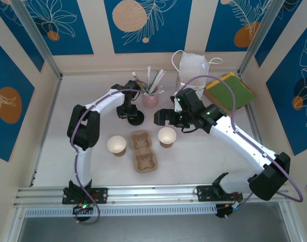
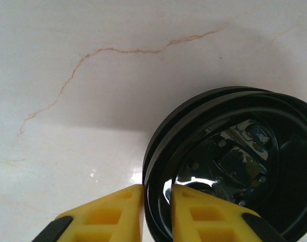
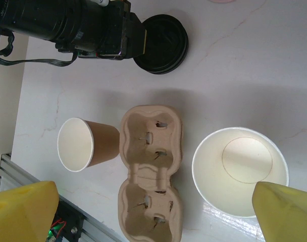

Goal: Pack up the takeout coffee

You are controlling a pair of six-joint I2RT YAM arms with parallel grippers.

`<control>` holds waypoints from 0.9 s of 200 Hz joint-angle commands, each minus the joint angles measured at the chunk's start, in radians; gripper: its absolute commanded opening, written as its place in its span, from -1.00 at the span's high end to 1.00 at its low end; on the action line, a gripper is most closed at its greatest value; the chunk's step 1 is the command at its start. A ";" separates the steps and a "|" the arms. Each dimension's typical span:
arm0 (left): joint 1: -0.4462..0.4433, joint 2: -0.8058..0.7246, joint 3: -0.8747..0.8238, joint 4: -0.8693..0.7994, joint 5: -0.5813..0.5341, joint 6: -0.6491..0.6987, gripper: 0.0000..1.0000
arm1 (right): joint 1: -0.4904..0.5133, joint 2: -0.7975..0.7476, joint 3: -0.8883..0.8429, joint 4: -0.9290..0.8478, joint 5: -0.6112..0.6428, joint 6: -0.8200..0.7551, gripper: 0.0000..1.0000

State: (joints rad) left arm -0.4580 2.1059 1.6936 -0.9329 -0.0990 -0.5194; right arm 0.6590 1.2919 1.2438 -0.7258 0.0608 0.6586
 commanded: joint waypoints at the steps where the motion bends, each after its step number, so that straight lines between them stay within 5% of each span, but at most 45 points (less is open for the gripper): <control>1: 0.009 0.021 0.017 -0.027 0.003 0.009 0.76 | -0.006 0.001 0.022 -0.011 0.007 -0.009 -0.98; 86: 0.017 -0.077 -0.017 -0.027 0.032 -0.013 0.90 | -0.002 -0.002 0.016 -0.002 -0.001 -0.003 -0.98; 150: 0.072 -0.256 -0.164 0.058 0.185 -0.076 0.92 | 0.003 -0.003 0.017 0.027 -0.033 0.000 -0.98; 180: 0.105 -0.374 -0.281 0.191 0.364 -0.152 0.92 | 0.000 -0.017 0.006 0.080 -0.069 0.016 -0.98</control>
State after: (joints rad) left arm -0.3805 1.8240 1.5005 -0.8486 0.0879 -0.5957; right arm 0.6590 1.2934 1.2438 -0.7002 0.0422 0.6598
